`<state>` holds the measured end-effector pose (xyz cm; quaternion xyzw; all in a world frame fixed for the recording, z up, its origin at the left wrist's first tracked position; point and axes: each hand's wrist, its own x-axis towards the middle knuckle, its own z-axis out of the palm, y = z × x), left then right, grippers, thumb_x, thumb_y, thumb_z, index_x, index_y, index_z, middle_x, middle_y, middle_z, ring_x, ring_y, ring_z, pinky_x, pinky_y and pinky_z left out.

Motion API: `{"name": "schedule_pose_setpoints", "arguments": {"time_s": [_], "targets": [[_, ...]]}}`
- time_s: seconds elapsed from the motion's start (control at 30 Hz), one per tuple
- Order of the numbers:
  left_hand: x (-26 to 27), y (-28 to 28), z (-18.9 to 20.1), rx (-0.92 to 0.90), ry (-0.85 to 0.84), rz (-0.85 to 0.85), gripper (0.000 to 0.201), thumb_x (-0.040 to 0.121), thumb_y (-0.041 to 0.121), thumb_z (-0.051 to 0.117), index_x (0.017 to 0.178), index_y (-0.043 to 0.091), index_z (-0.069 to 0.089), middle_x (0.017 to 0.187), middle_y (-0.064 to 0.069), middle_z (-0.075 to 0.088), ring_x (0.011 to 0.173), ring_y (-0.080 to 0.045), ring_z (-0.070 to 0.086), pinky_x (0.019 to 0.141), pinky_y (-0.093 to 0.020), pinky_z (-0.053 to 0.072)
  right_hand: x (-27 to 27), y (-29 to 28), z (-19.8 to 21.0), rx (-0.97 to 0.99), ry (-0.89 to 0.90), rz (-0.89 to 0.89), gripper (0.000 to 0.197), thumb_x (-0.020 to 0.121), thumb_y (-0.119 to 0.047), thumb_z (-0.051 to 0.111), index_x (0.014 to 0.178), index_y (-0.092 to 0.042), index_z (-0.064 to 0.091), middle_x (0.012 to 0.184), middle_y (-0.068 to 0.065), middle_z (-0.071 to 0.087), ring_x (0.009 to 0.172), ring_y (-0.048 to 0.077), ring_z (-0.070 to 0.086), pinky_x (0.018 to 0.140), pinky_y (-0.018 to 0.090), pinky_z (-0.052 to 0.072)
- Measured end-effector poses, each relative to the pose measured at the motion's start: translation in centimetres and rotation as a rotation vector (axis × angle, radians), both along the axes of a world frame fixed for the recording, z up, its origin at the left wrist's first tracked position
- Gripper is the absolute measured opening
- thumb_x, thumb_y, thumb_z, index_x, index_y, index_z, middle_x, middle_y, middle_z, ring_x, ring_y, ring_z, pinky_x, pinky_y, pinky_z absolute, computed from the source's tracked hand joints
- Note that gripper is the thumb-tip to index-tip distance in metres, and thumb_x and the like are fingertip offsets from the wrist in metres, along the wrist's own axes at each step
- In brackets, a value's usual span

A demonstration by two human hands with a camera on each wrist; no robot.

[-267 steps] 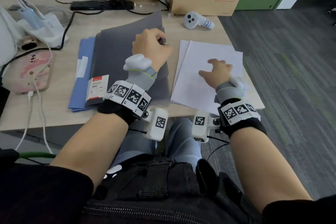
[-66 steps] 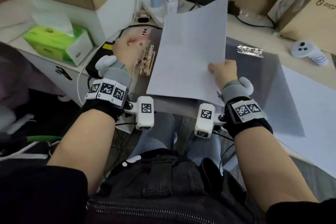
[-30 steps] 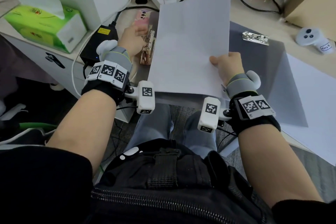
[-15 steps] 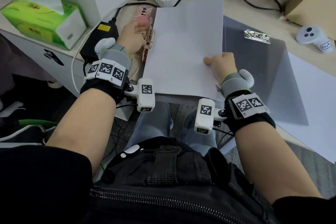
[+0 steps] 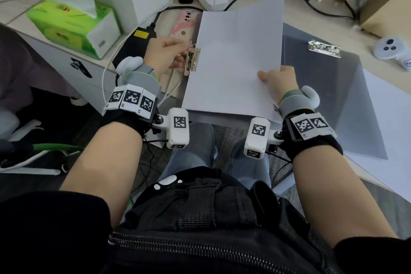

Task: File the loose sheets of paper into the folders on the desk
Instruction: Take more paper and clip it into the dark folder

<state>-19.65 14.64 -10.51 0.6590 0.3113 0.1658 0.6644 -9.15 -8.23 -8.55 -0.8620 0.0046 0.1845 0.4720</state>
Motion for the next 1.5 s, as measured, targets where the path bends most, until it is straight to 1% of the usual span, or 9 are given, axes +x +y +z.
{"name": "schedule_pose_setpoints", "arguments": {"time_s": [0.17,0.27,0.47,0.67,0.83,1.0,1.13,1.3,1.5], "targets": [[-0.3,0.1,0.6,-0.044,0.177,-0.003,0.027,0.078,0.035,0.072,0.068,0.011,0.064,0.053,0.001,0.063,0.038,-0.005,0.05,0.038,-0.013,0.041,0.2,-0.3,-0.2,0.004,-0.006,0.02,0.03,0.084,-0.008,0.059,0.061,-0.016,0.041,0.063,0.001,0.04,0.056,0.016,0.034,0.05,0.025,0.031],[-0.4,-0.2,0.9,-0.083,0.222,-0.035,0.029,0.084,0.03,0.064,0.062,0.012,0.06,0.037,0.008,0.056,0.032,-0.001,0.046,0.034,-0.01,0.035,0.2,-0.6,-0.4,0.013,-0.025,0.023,0.032,0.084,-0.009,0.06,0.06,-0.016,0.041,0.064,0.001,0.042,0.056,0.016,0.035,0.051,0.024,0.032],[-0.4,-0.5,1.3,-0.148,0.164,-0.045,0.029,0.091,0.023,0.056,0.063,0.014,0.054,0.036,0.009,0.052,0.031,0.0,0.044,0.032,-0.008,0.027,0.4,-0.9,-0.5,-0.005,-0.024,0.045,0.036,0.085,-0.008,0.06,0.057,-0.016,0.039,0.057,-0.001,0.038,0.049,0.015,0.032,0.03,0.01,0.027],[-0.8,-0.8,1.4,-0.188,0.19,-0.084,0.027,0.091,0.023,0.058,0.066,0.013,0.056,0.04,0.009,0.053,0.034,-0.001,0.046,0.033,-0.008,0.029,0.4,-0.8,-0.9,-0.008,-0.003,0.033,0.021,0.084,-0.009,0.06,0.069,-0.012,0.046,0.074,0.006,0.045,0.07,0.017,0.038,0.052,0.024,0.031],[-1.3,-0.7,1.7,-0.21,0.208,-0.107,0.027,0.093,0.025,0.056,0.068,0.013,0.056,0.042,0.01,0.054,0.034,0.0,0.046,0.032,-0.007,0.028,0.5,-0.9,-1.1,0.002,0.026,0.007,0.027,0.084,-0.011,0.062,0.064,-0.013,0.044,0.065,0.001,0.047,0.068,0.02,0.043,0.053,0.025,0.034],[-1.6,-0.7,2.3,-0.217,0.252,-0.149,0.025,0.093,0.026,0.055,0.073,0.012,0.059,0.061,0.006,0.053,0.035,-0.001,0.045,0.031,-0.008,0.028,0.2,-0.9,-1.0,-0.014,0.02,-0.012,0.014,0.085,-0.014,0.062,0.083,-0.008,0.051,0.069,0.001,0.046,0.081,0.018,0.045,0.059,0.028,0.037],[-1.9,-0.6,2.3,-0.217,0.315,-0.192,0.024,0.095,0.025,0.051,0.076,0.014,0.059,0.07,0.005,0.051,0.036,0.0,0.045,0.032,-0.007,0.029,0.1,-0.8,-1.0,-0.023,0.02,-0.021,0.043,0.086,-0.017,0.061,0.12,0.006,0.048,0.092,0.009,0.05,0.084,0.019,0.047,0.07,0.03,0.038],[-2.2,-0.8,2.3,-0.211,0.422,-0.256,0.024,0.095,0.031,0.051,0.075,0.019,0.055,0.072,0.007,0.049,0.034,0.001,0.046,0.032,-0.006,0.028,0.0,-0.8,-1.1,-0.035,0.003,0.023,0.024,0.085,-0.015,0.062,0.107,-0.005,0.057,0.094,0.009,0.051,0.084,0.018,0.048,0.064,0.027,0.042],[-1.8,-1.2,1.8,-0.094,0.494,-0.21,0.023,0.088,0.026,0.063,0.07,0.019,0.05,0.066,0.004,0.048,0.03,0.001,0.04,0.029,-0.008,0.026,-0.2,-0.8,-1.2,-0.037,0.019,0.021,0.041,0.086,-0.016,0.061,0.12,0.007,0.054,0.074,0.002,0.05,0.057,0.01,0.042,0.051,0.016,0.035]]}}
